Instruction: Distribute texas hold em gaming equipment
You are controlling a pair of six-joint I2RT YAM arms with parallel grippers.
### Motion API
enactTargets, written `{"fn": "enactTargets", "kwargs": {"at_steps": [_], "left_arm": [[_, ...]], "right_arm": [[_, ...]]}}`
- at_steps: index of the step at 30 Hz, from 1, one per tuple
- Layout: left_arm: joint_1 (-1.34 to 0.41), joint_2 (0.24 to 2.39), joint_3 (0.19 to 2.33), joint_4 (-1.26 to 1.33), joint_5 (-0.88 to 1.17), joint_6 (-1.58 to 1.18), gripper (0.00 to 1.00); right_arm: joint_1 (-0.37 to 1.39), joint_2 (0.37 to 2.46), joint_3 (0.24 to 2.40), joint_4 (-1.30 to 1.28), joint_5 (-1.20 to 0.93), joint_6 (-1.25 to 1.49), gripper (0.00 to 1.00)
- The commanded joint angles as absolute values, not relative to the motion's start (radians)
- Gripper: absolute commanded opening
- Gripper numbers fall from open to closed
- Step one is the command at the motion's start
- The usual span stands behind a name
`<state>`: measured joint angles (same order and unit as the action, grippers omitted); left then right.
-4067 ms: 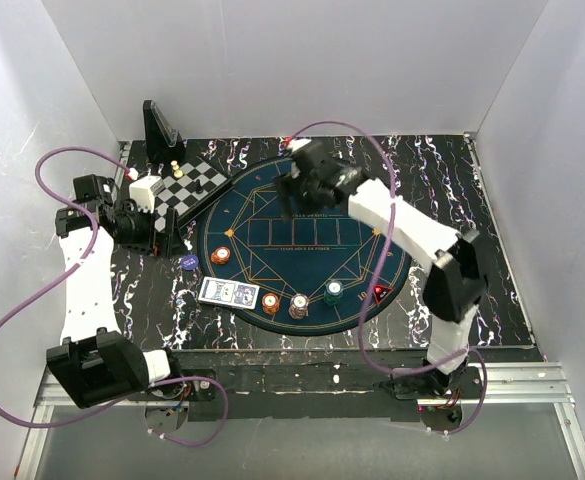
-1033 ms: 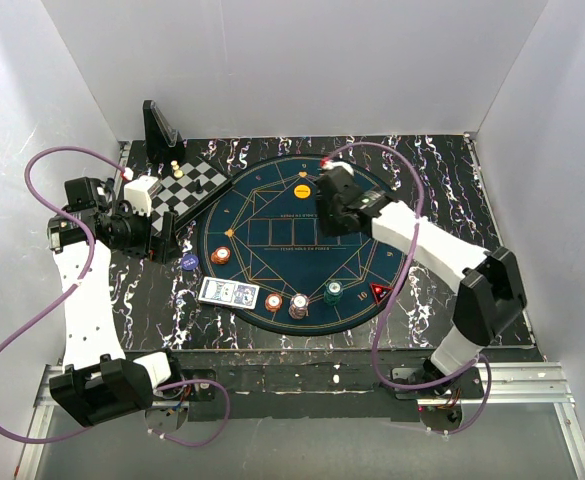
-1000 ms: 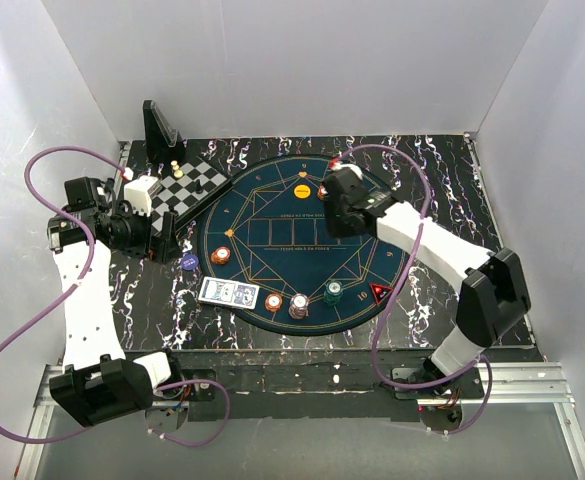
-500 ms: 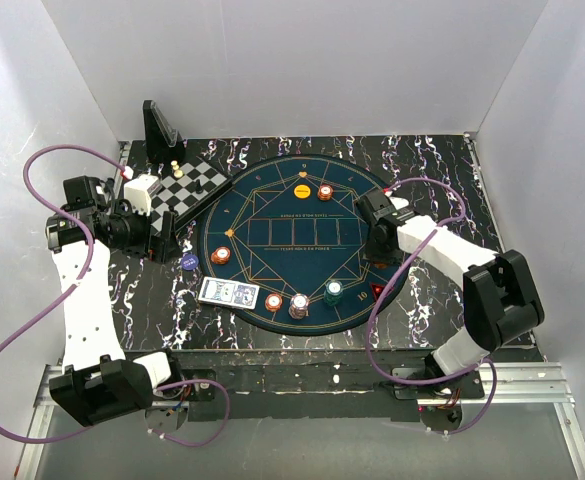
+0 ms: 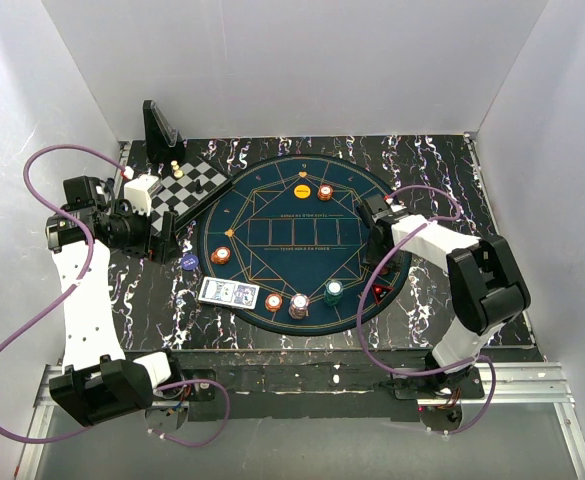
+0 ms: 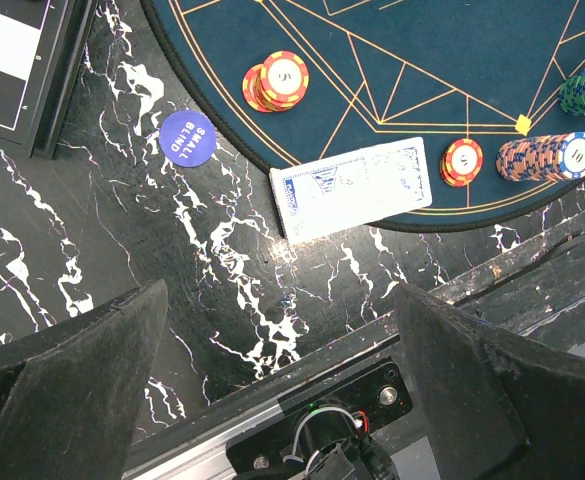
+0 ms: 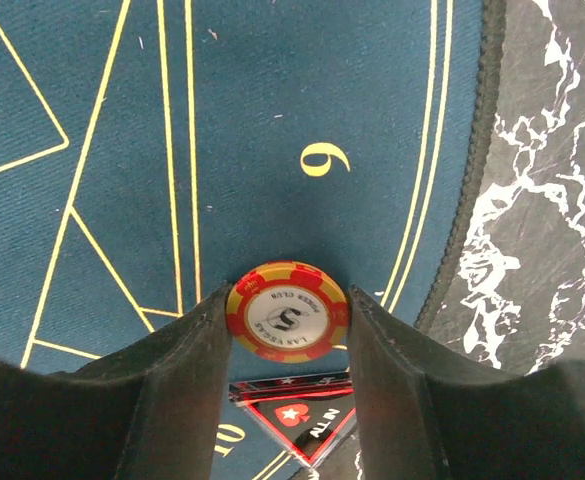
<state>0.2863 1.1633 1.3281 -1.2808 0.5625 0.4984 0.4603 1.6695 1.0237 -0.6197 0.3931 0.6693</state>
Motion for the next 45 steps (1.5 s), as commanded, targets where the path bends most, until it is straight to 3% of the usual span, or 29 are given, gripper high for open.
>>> {"fn": "enactTargets", "kwargs": {"at_steps": [1,6,13,20,29,40,45], "left_arm": [[0.291,1.14,1.33,-1.287,0.575,0.515,0.98],[0.293,1.138,1.333,-1.293,0.574,0.517,0.98],[0.291,1.14,1.333,-1.292,0.581,0.512,0.98],[0.291,1.141,1.322,-1.279,0.581,0.502,0.98],[0.291,1.146,1.319,-1.273,0.583,0.495,0.98],[0.291,1.138,1.312,-1.267,0.583,0.495,0.98],[0.291,1.137,1.307,-1.264,0.577,0.499,0.98]], "right_arm": [[0.456,1.678,1.043,-0.598,0.411,0.669,0.63],[0.456,1.631,1.057,-0.63,0.422,0.667,0.77],[0.517,1.488,1.141,-0.702,0.462,0.643,0.81],[0.768,1.457,1.313,-0.798,0.489,0.627,0.87],[1.055,1.612,1.46,-0.853,0.425,0.638,0.9],[1.109,1.741,1.454,-0.813,0.35,0.657,0.9],[1.114,1.759,1.411,-0.79,0.325,0.681,0.86]]}}
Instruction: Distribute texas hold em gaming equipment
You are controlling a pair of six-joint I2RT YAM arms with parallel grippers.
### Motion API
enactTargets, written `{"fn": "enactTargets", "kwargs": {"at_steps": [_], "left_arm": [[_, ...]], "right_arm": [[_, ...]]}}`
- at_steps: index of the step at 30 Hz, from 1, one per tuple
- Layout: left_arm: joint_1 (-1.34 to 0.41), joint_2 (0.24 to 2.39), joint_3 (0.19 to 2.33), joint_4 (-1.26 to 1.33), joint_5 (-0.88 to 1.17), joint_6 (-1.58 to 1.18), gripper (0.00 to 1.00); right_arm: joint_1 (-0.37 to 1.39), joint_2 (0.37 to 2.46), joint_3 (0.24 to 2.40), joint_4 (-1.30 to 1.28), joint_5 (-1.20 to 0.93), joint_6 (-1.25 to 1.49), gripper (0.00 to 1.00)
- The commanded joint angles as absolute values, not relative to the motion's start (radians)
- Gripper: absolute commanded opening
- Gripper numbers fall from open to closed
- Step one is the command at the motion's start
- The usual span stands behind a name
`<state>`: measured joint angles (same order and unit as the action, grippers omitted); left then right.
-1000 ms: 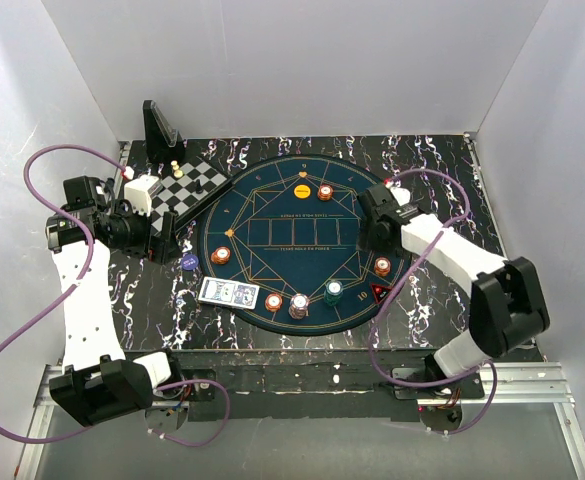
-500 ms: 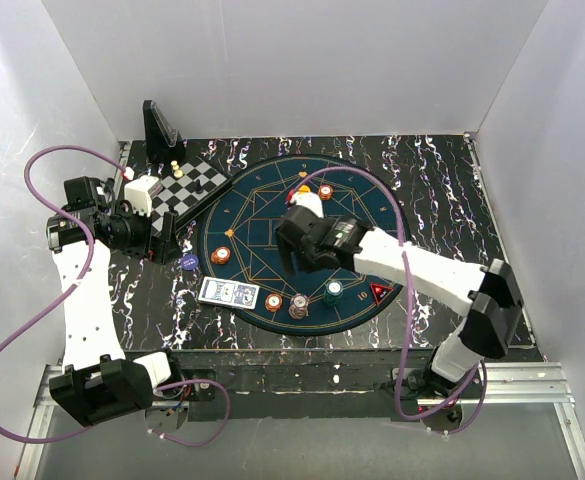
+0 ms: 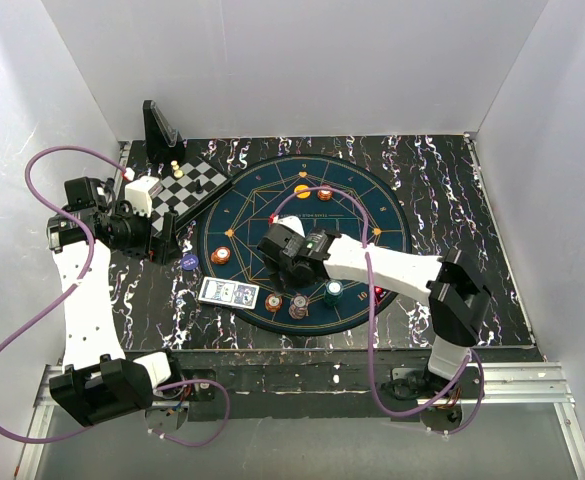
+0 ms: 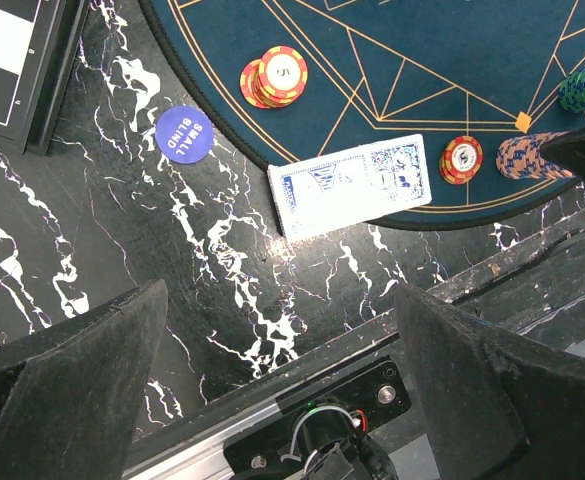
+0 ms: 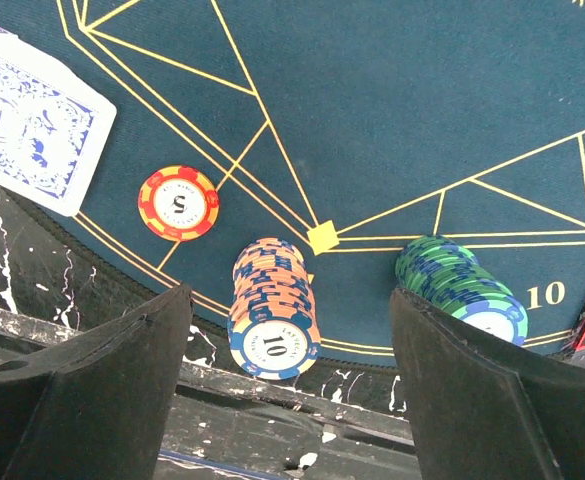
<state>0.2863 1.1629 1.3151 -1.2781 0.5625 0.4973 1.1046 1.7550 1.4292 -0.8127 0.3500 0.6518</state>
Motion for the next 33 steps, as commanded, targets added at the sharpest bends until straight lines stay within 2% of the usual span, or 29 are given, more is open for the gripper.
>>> {"fn": "enactTargets", "kwargs": {"at_steps": [1,20,33], "left_arm": [[0.293,1.137,1.307,-1.262,0.578,0.499,0.98],[0.291,1.138,1.313,-1.258,0.578,0.489,0.98],[0.291,1.138,1.321,-1.259,0.572,0.492,0.98]], "right_arm": [[1.117,1.759,1.401,-0.785,0.321,0.686,0.85],[1.135,1.781,1.332,-0.756,0.287,0.706,0.74],[1.137,1.778,1.321,-0.747,0.282,0.709,0.45]]}}
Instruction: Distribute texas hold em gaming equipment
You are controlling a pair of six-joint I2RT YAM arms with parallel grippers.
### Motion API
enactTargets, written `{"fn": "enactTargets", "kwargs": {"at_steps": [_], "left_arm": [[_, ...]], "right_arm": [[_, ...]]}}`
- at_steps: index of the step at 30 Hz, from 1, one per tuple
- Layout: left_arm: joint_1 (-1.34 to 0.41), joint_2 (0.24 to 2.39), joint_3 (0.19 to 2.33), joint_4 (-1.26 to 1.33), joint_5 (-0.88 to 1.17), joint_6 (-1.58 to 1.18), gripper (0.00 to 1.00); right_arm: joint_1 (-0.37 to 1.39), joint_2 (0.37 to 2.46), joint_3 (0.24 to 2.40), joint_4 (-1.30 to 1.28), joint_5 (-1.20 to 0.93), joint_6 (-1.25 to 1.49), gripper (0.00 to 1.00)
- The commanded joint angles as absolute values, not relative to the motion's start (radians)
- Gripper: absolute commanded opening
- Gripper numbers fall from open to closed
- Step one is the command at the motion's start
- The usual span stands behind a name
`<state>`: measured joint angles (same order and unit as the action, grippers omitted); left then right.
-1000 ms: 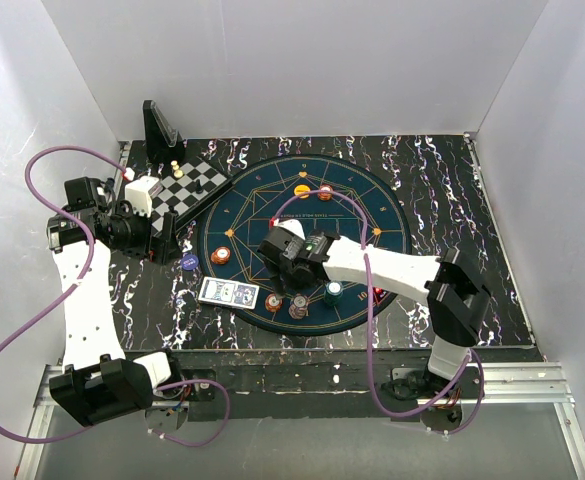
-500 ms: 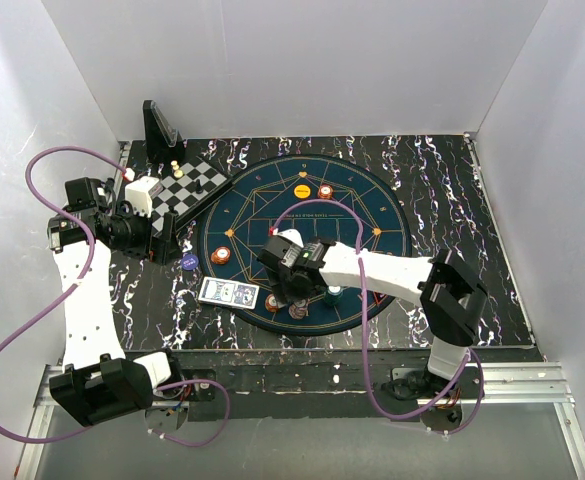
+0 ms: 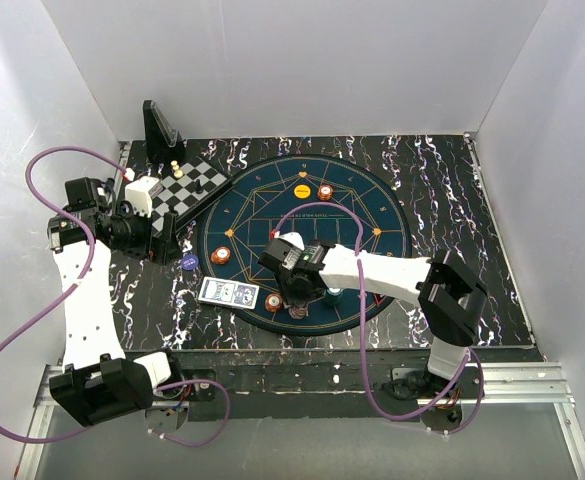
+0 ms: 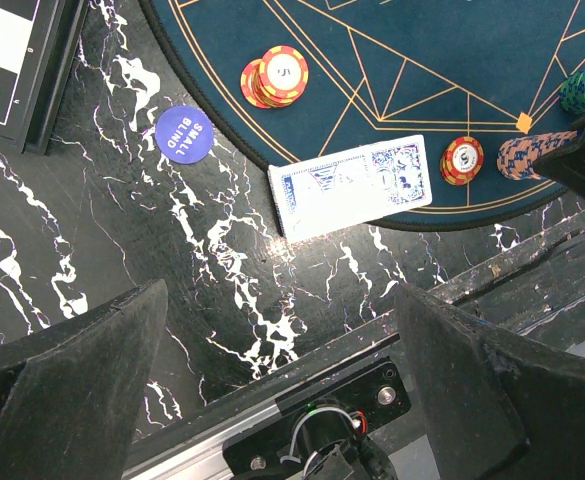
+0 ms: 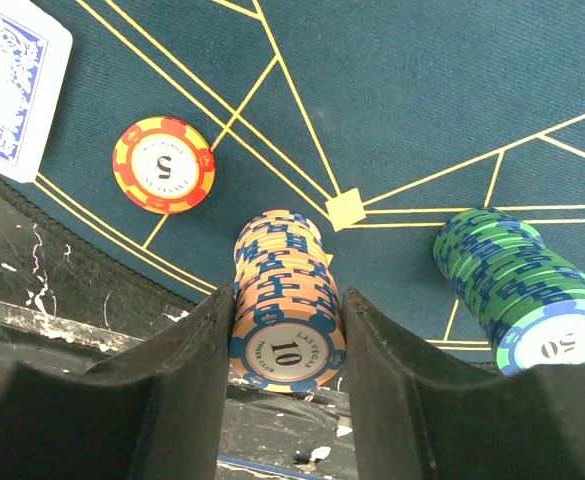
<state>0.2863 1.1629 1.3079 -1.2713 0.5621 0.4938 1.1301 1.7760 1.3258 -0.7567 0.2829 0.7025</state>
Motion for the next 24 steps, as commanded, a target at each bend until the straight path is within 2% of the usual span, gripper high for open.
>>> {"fn": "enactTargets", "kwargs": {"at_steps": [1,8,14,17,24], "left_arm": [[0.291,1.138,1.321,-1.259,0.572,0.492,0.98],[0.291,1.135,1.315,-1.258,0.571,0.494,0.98],[0.291,1.132,1.312,-1.255,0.569,0.497,0.98],[0.291,1.129,1.305,-1.255,0.571,0.497,0.98],[0.291,1.141,1.289,-1.236,0.577,0.492,0.98]], "right_arm": [[1.137,1.778,1.321,-0.747,0.281,0.71,0.43],[1.137,1.766,1.33,-0.747,0.276,0.712,0.2],[1.135,1.747,1.426,-0.798,0.305,0.675,0.06],[1.129,1.766,1.506,-0.822,0.321,0.651,0.01],[1.083,1.937,1.767,-0.857,0.299,0.552,0.01]]}}
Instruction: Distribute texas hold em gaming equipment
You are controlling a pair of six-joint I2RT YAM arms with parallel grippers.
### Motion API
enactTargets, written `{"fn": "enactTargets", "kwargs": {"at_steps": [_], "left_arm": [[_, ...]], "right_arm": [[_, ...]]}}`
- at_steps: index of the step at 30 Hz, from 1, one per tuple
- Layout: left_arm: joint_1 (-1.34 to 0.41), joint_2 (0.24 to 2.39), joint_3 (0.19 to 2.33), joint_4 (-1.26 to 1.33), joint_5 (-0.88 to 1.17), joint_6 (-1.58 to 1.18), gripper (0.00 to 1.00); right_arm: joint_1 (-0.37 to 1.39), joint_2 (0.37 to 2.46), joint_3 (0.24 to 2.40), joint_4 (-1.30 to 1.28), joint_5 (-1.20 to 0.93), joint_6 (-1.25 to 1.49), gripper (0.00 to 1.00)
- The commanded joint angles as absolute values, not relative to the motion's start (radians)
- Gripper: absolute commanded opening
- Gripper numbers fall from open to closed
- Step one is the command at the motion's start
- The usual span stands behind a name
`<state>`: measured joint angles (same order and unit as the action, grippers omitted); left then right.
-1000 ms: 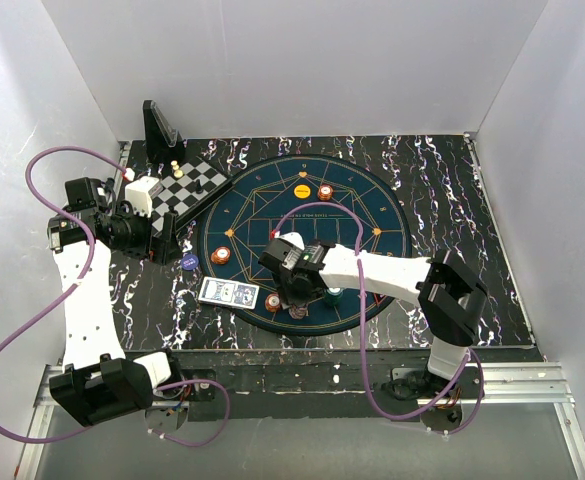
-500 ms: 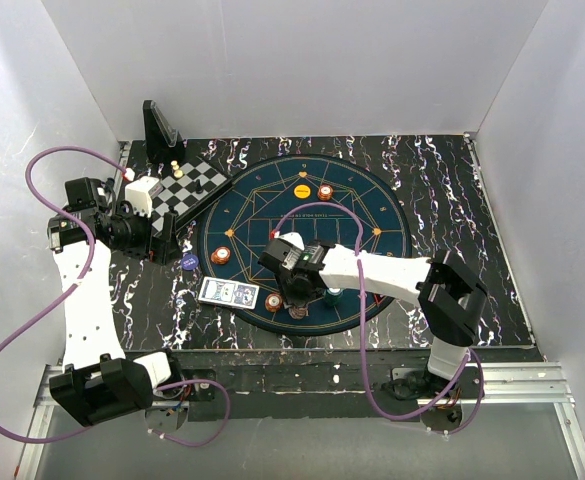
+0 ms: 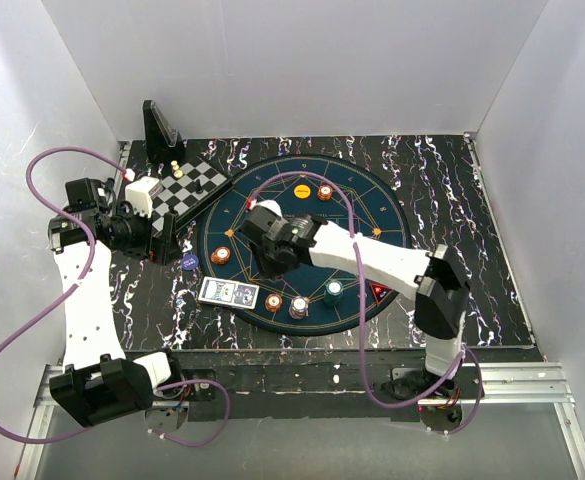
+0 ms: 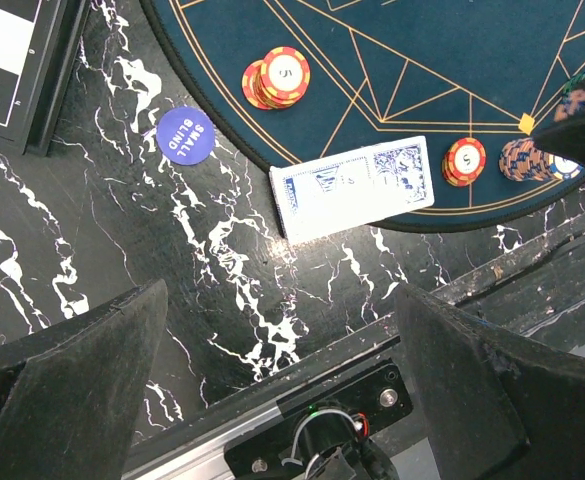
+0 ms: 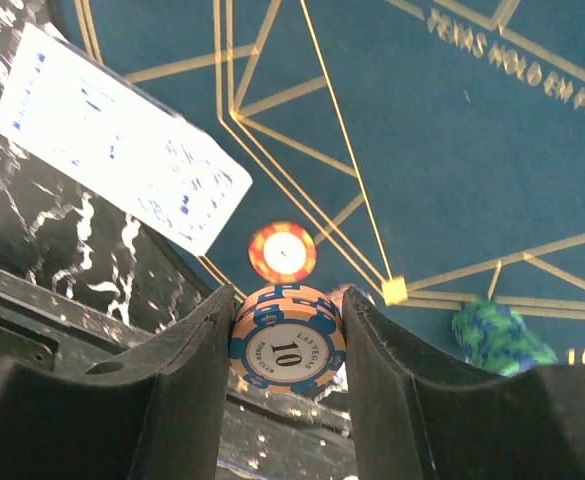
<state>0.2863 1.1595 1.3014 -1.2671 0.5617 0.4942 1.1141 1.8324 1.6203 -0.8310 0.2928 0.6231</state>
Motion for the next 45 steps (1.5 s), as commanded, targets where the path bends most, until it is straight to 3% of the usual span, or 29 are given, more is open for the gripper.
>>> {"fn": "enactTargets", "kwargs": {"at_steps": [1,11,17,35,37,42,45], "left_arm": [[0.291,1.147,1.286,-1.233,0.578,0.491,0.98],[0.291,1.173,1.289,-1.213,0.594,0.482,0.98],[0.291,1.178,1.292,-1.213,0.604,0.482,0.98],[0.291,1.193,1.287,-1.203,0.612,0.491,0.98],[0.291,1.192,1.289,-1.204,0.612,0.489,0.98],[0.291,1.186,1.296,-1.209,0.615,0.486,0.98],[0.291,1.183,1.298,-1.212,0.618,0.486,0.98]], "right_arm": [[1.071,1.972,1.819,-0.862,0.288,0.539,0.01],[1.003,2.385,2.34,-0.917,0.207,0.469,0.01],[0.979,2.437,2.319,-0.793,0.16,0.483,0.01],[0.95,2.556,2.401,-0.752,0.152,0.488,0.04],[0.948,2.559,2.404,-0.753,0.15,0.486,0.11],[0.948,2.553,2.402,-0.759,0.121,0.48,0.47],[0.948,2.528,2.396,-0.762,0.123,0.476,0.6]]}}
